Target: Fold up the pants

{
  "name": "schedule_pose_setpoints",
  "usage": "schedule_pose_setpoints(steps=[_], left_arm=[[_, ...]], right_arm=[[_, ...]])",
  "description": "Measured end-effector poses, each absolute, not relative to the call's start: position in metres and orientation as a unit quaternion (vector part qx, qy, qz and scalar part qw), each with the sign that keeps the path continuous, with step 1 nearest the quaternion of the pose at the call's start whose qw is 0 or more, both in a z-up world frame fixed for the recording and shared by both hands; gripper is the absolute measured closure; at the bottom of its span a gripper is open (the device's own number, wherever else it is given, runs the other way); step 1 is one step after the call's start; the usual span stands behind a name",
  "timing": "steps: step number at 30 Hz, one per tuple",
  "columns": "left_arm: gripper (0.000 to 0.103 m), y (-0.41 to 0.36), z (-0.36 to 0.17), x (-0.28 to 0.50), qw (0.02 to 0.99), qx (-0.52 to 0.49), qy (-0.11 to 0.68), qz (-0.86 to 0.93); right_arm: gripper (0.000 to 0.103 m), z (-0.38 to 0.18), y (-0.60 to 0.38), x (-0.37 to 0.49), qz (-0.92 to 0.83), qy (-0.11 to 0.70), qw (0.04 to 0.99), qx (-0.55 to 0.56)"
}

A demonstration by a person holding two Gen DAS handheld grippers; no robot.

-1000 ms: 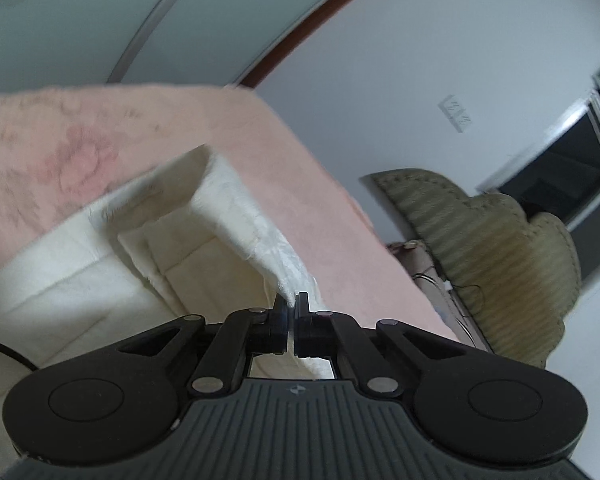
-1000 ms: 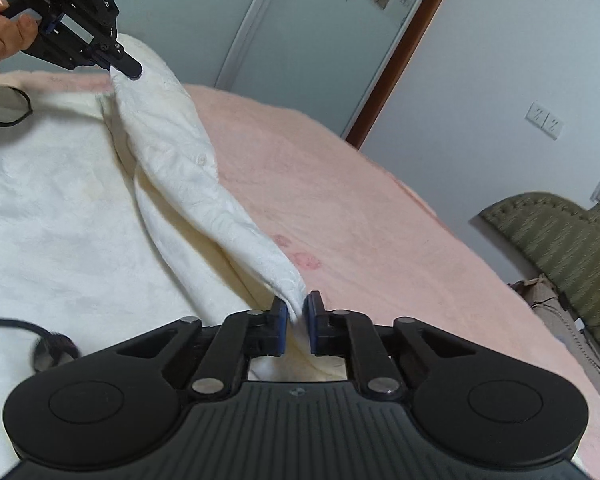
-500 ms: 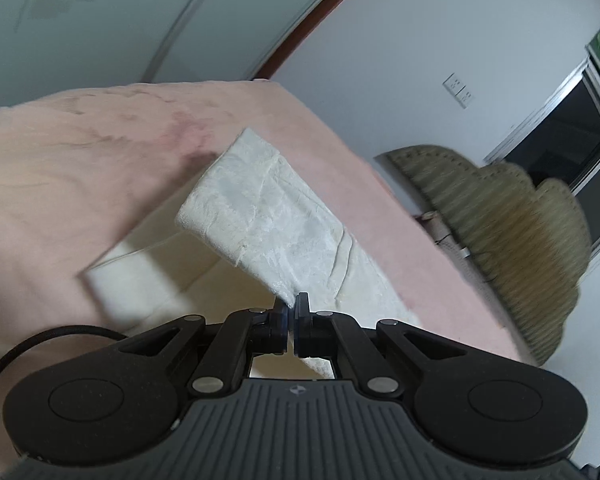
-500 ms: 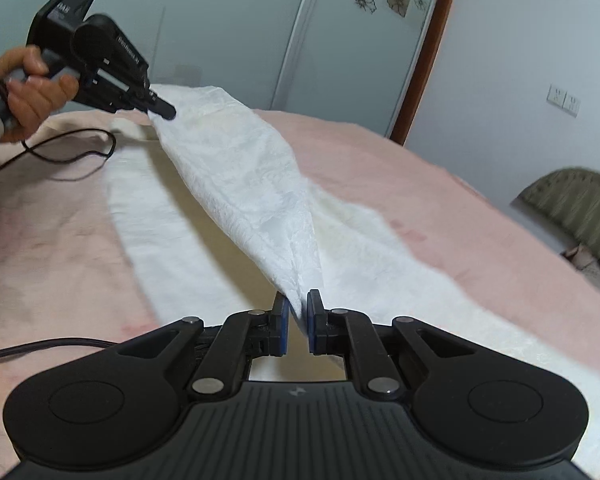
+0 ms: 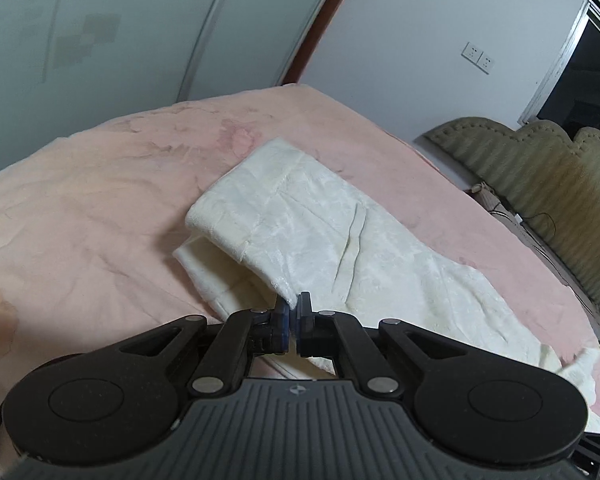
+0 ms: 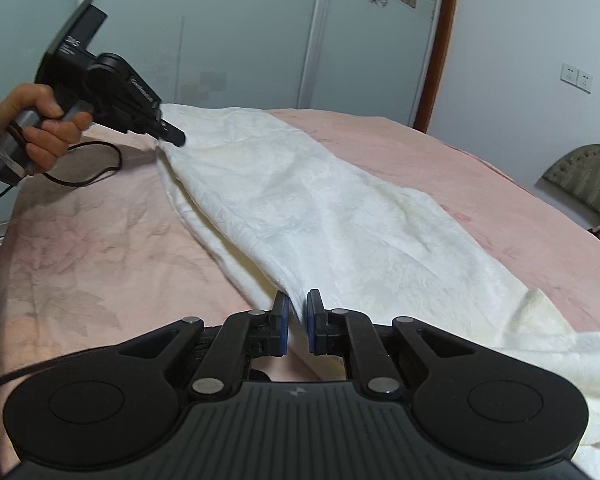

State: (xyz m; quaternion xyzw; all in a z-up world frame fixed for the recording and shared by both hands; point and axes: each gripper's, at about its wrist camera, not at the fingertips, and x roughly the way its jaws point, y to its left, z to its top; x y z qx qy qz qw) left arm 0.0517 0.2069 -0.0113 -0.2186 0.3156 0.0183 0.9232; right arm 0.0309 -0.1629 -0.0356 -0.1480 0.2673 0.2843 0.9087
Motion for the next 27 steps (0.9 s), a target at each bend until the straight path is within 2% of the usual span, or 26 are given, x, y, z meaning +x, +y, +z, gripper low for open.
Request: schedule_pose_setpoints(steps=[4,11,15,20,25,27], left_arm=[[0.096,0.203,-0.017,0.060,0.921,-0.200,0.334,0.028],[0.079,0.210,-0.012,0.051,0.911,-0.219,0.345,0.054],[0.080,0.187,0.014,0.033,0.938,-0.153,0.300,0.082],[0.080,0.139,0.037,0.032,0.959,-0.087,0.269,0.005],[0.076,0.057,0.028,0.049,0.937,-0.017,0.307,-0.166],[0.071,0.020,0.022,0.054,0.906,0.008,0.340,-0.251]], right_arm=[[0.094,-0.045,-0.160,0.036,0.285,0.283,0.905,-0.141],[0.092,-0.047,-0.163,0.037,0.276,0.289,0.910,-0.113],[0.064,-0.042,-0.168,0.031,0.263,0.280,0.917,-0.107],[0.063,-0.025,-0.223,0.015,0.223,0.261,0.939,-0.003],[0.063,-0.025,-0.316,0.004,0.052,0.252,0.955,0.146],[0.062,-0.029,-0.356,-0.006,-0.022,0.242,0.944,0.222]])
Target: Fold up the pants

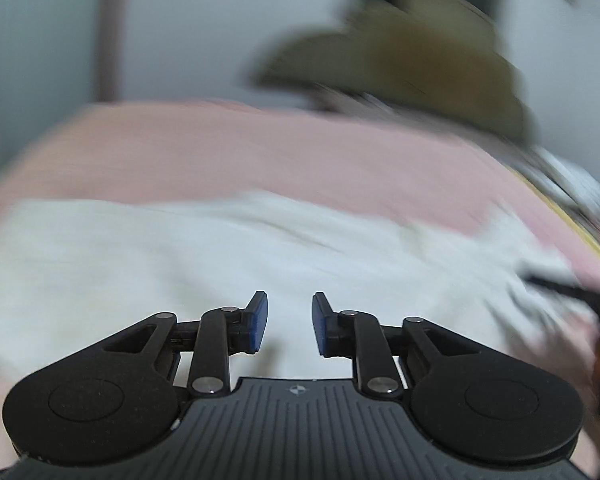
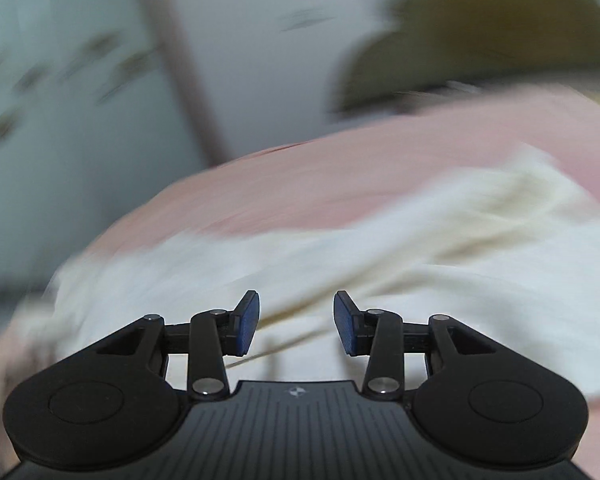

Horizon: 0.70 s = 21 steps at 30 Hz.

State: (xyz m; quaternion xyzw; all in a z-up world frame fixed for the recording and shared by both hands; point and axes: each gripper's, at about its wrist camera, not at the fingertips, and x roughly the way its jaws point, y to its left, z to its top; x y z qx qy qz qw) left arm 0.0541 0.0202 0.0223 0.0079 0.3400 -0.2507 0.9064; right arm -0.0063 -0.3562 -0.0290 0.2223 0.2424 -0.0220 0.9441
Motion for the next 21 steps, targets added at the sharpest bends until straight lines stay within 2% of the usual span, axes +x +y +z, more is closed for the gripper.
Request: schedule_pose_setpoints(steps=[1,3,5,6,7,10,12,17,21], left_arm=[[0.069,0.003,0.020,0.055,0.891,0.018,0.350,-0.289],[0.058,-0.031,0.014,0.050,0.865,0.052,0.352,-0.354],[0.055,-0.063,0.007,0.043,0.852,0.108,0.330,-0.390],[0.055,-0.077,0.004,0.039,0.848,0.138,0.317,-0.401],[0.055,-0.089,-0.001,0.037,0.843,0.161,0.307,-0.410],[0.055,-0.116,-0.016,0.034,0.824,0.195,0.301,-0.438],[0.055,-0.127,-0.029,0.034,0.817,0.211,0.300,-0.445],[0.056,-0.147,-0.042,0.032,0.829,0.243,0.274,-0.423],[0.058,-0.151,-0.044,0.037,0.838,0.250,0.270,-0.403]], right_arm=[[0.060,-0.031,-0.372,-0.012,-0.046,0.234,0.938,0.253],[0.060,-0.034,-0.397,-0.025,-0.086,0.218,0.927,0.293],[0.052,-0.039,-0.409,-0.032,-0.113,0.210,0.921,0.309],[0.045,-0.041,-0.413,-0.034,-0.119,0.208,0.918,0.316],[0.045,-0.045,-0.418,-0.036,-0.122,0.209,0.915,0.322],[0.045,-0.056,-0.419,-0.034,-0.127,0.240,0.912,0.307],[0.045,-0.056,-0.418,-0.037,-0.130,0.233,0.915,0.302],[0.043,-0.049,-0.442,-0.027,-0.112,0.203,0.906,0.353],[0.044,-0.057,-0.469,-0.004,-0.088,0.209,0.879,0.418]])
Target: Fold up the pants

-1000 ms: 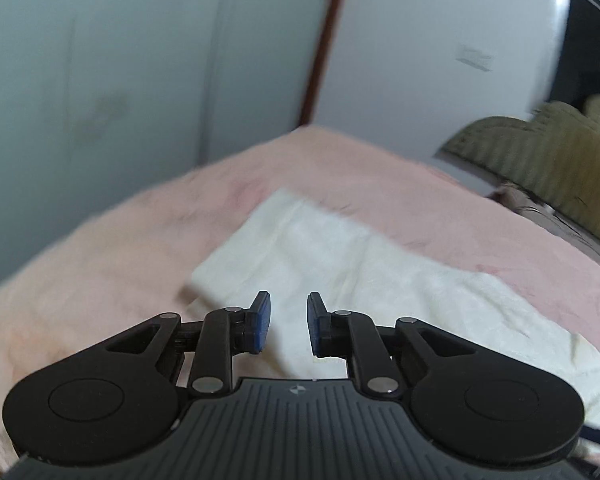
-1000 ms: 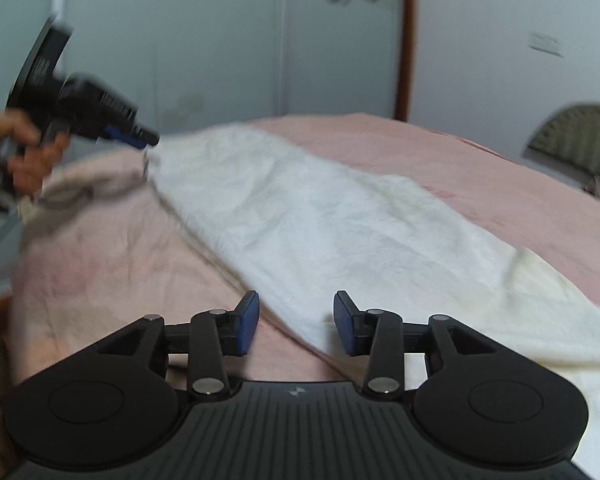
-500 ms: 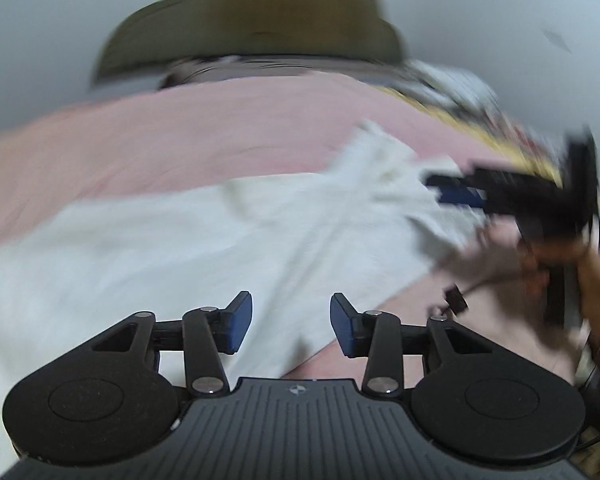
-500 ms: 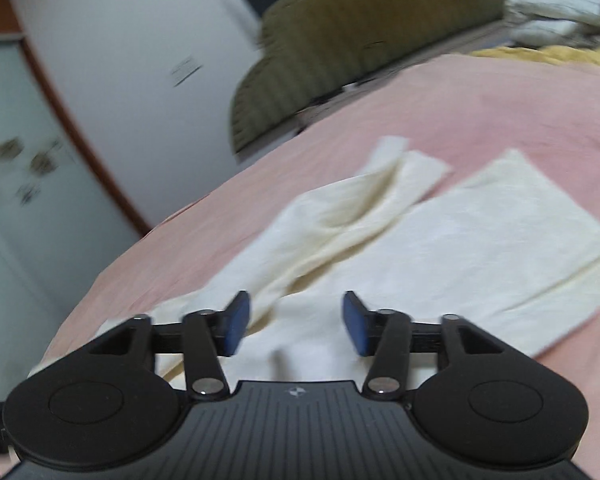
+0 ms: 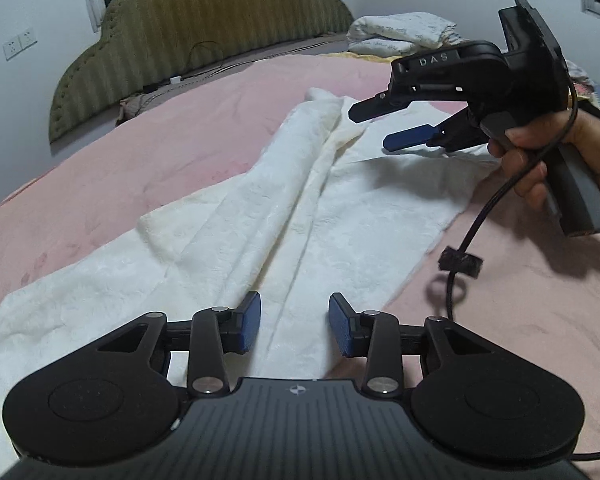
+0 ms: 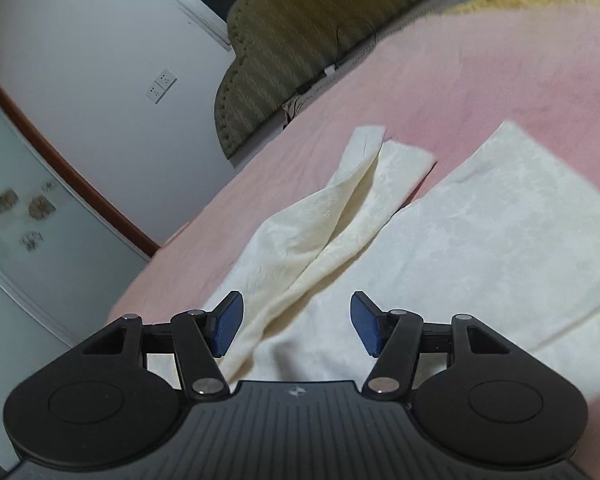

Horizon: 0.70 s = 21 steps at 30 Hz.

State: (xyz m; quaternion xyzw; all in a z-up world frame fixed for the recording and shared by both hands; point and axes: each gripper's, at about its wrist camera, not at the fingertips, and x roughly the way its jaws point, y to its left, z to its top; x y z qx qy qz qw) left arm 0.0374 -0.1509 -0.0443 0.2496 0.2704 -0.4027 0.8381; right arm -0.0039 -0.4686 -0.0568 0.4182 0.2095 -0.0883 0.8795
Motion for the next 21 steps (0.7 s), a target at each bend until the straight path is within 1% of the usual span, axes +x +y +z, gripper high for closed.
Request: schedule_pose_setpoints(steps=[2,3,4,9,11,13,14,16,17,18,19,21], left_arm=[[0.058,-0.157,-0.048,0.038,0.840,0.264,0.266,-0.392],[0.058,-0.161,-0.049,0.037,0.840,0.272,0.261,-0.390],[0.058,-0.164,-0.049,0.036,0.840,0.280,0.255,-0.388],[0.057,-0.177,-0.051,0.034,0.845,0.294,0.239,-0.378],[0.057,-0.181,-0.052,0.036,0.848,0.296,0.237,-0.371],[0.057,-0.186,-0.053,0.037,0.851,0.301,0.232,-0.363],[0.057,-0.189,-0.053,0.036,0.852,0.306,0.227,-0.360],[0.057,-0.193,-0.055,0.034,0.854,0.314,0.217,-0.353],[0.057,-0.195,-0.055,0.033,0.856,0.314,0.213,-0.350],[0.059,-0.196,-0.055,0.033,0.859,0.312,0.213,-0.347],[0.067,-0.196,-0.055,0.035,0.862,0.306,0.214,-0.344],[0.085,-0.196,-0.055,0.039,0.868,0.291,0.222,-0.335]], right_arm=[[0.047,-0.067,-0.477,0.008,-0.075,0.217,0.861,0.454],[0.051,-0.070,-0.480,0.013,-0.076,0.220,0.854,0.465],[0.054,-0.072,-0.482,0.016,-0.080,0.220,0.851,0.471],[0.055,-0.076,-0.492,0.028,-0.093,0.200,0.835,0.503],[0.059,-0.077,-0.496,0.032,-0.102,0.195,0.832,0.509],[0.071,-0.079,-0.497,0.037,-0.108,0.198,0.829,0.512],[0.072,-0.079,-0.498,0.038,-0.107,0.198,0.828,0.513],[0.080,-0.076,-0.499,0.037,-0.107,0.196,0.831,0.509],[0.081,-0.073,-0.499,0.036,-0.106,0.193,0.834,0.506],[0.083,-0.070,-0.498,0.036,-0.105,0.188,0.837,0.503],[0.086,-0.066,-0.498,0.035,-0.106,0.183,0.842,0.496],[0.089,-0.057,-0.494,0.034,-0.109,0.180,0.859,0.467]])
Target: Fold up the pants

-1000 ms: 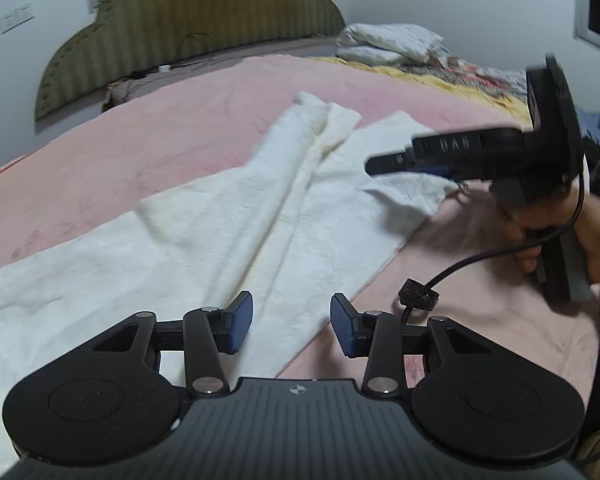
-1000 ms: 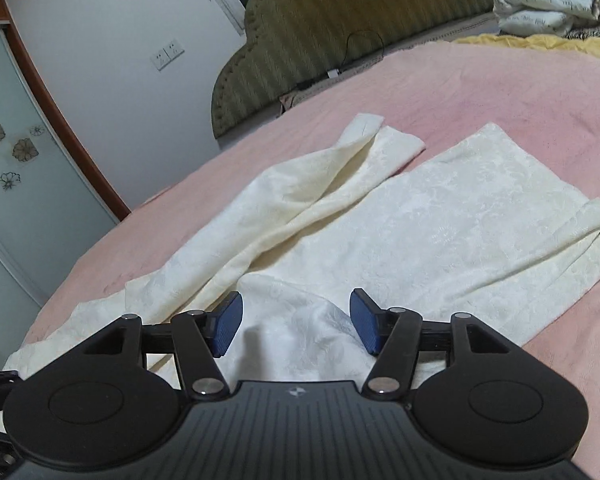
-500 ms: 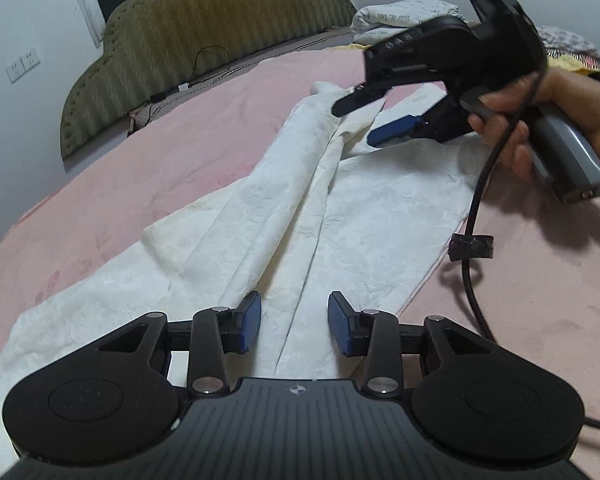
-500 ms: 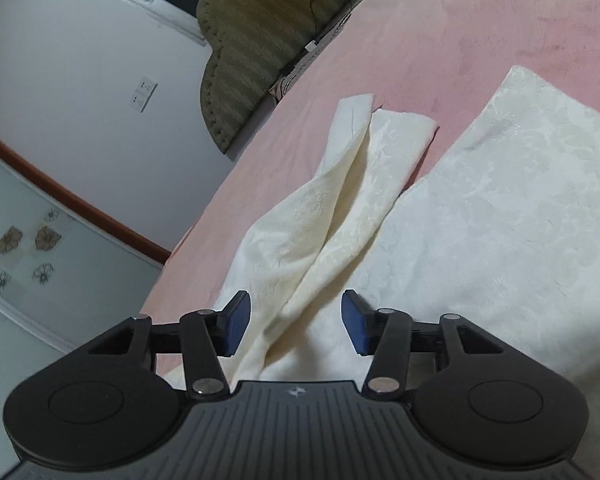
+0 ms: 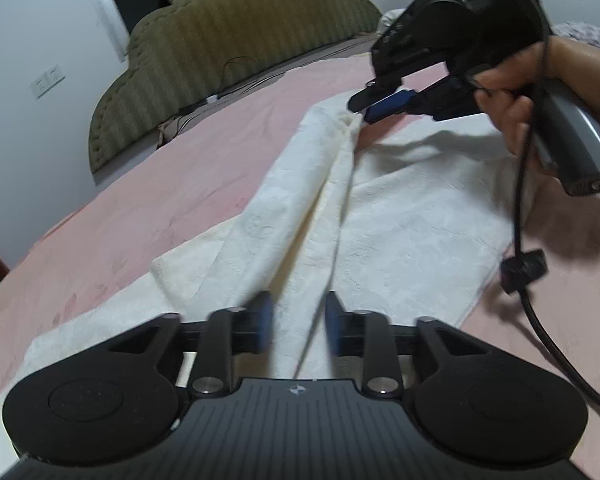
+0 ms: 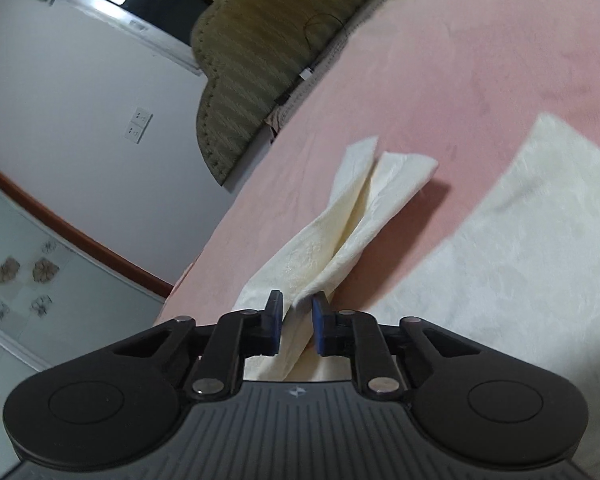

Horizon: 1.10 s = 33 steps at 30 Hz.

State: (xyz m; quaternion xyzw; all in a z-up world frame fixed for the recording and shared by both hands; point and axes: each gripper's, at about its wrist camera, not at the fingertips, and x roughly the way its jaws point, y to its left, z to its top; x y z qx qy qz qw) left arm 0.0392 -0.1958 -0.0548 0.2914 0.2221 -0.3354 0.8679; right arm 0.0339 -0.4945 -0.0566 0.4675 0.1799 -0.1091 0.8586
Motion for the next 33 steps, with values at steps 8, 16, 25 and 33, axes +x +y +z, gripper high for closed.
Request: schedule_pose_setpoints(steps=[8,16,25,33], left_arm=[[0.097,-0.189,-0.045,0.044,0.890,0.246,0.221,-0.315],[0.096,-0.184,-0.036,0.059,0.897,0.193,0.244,-0.313],[0.096,-0.173,-0.025,0.073,0.899,0.138,0.268,-0.318],[0.095,-0.175,-0.033,0.072,0.895,0.142,0.281,-0.317]], right_arm=[[0.096,-0.037,-0.492,0.029,-0.118,0.180,0.880,0.424],[0.094,-0.072,-0.502,0.010,-0.140,0.220,0.810,0.526],[0.093,-0.080,-0.500,0.033,-0.153,0.228,0.793,0.543],[0.091,-0.080,-0.508,0.006,-0.173,0.204,0.785,0.558]])
